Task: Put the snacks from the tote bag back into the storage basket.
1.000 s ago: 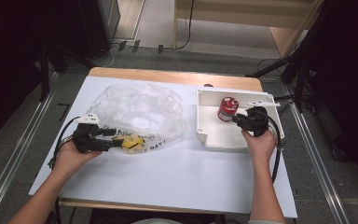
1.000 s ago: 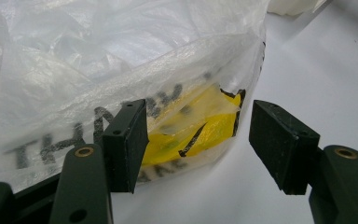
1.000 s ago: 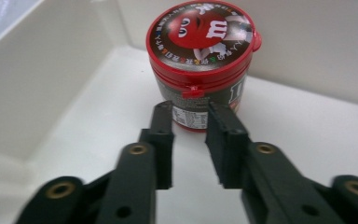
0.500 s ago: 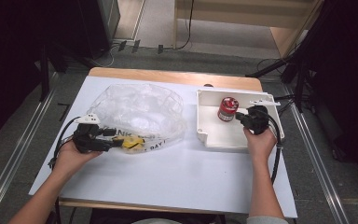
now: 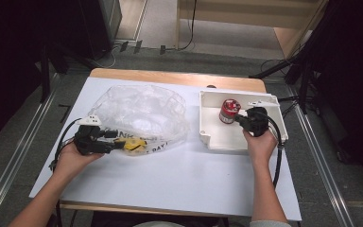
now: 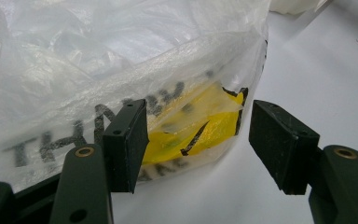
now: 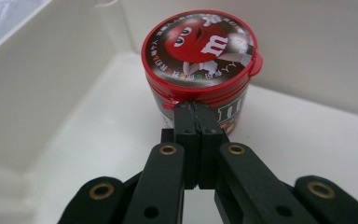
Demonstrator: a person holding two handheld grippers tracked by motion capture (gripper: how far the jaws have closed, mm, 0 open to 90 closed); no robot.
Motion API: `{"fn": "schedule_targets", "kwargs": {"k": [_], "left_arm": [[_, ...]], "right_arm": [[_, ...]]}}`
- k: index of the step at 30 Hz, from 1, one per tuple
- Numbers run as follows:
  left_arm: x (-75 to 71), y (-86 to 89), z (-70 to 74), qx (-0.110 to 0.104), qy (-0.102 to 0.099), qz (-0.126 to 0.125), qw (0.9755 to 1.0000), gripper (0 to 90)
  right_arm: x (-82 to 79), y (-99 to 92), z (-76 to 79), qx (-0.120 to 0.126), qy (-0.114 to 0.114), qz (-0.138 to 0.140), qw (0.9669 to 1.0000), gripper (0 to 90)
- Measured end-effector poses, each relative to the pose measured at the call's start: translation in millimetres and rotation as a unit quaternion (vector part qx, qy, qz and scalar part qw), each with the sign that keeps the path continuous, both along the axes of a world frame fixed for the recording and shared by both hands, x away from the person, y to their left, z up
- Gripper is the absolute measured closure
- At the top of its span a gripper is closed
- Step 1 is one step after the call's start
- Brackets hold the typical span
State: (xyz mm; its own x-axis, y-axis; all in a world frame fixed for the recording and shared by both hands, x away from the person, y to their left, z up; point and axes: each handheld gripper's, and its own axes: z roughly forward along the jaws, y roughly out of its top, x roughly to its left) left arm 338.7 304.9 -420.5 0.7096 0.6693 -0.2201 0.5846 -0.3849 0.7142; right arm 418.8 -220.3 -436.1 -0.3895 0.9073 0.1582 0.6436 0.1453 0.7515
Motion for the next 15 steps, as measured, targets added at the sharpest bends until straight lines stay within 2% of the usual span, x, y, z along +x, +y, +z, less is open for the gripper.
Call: {"fn": "schedule_targets", "kwargs": {"k": [4, 8, 15], "left_arm": [[0.0, -0.8, -0.3, 0.000, -0.001, -0.001, 1.0000, 38.3], [0.0, -1.1, -0.6, 0.001, 0.000, -0.002, 1.0000, 38.3], [0.0, -0.7, -0.6, 0.002, 0.001, -0.001, 1.0000, 38.3]], "right_arm": [[-0.1, 7.3, 0.1, 0.005, 0.002, 0.011, 0.9999, 90.0], [0.4, 15.9, 0.6, -0.002, 0.000, 0.020, 0.9998, 90.0], [2.9, 24.7, 0.0, 0.001, 0.000, 0.023, 0.9997, 90.0]]}}
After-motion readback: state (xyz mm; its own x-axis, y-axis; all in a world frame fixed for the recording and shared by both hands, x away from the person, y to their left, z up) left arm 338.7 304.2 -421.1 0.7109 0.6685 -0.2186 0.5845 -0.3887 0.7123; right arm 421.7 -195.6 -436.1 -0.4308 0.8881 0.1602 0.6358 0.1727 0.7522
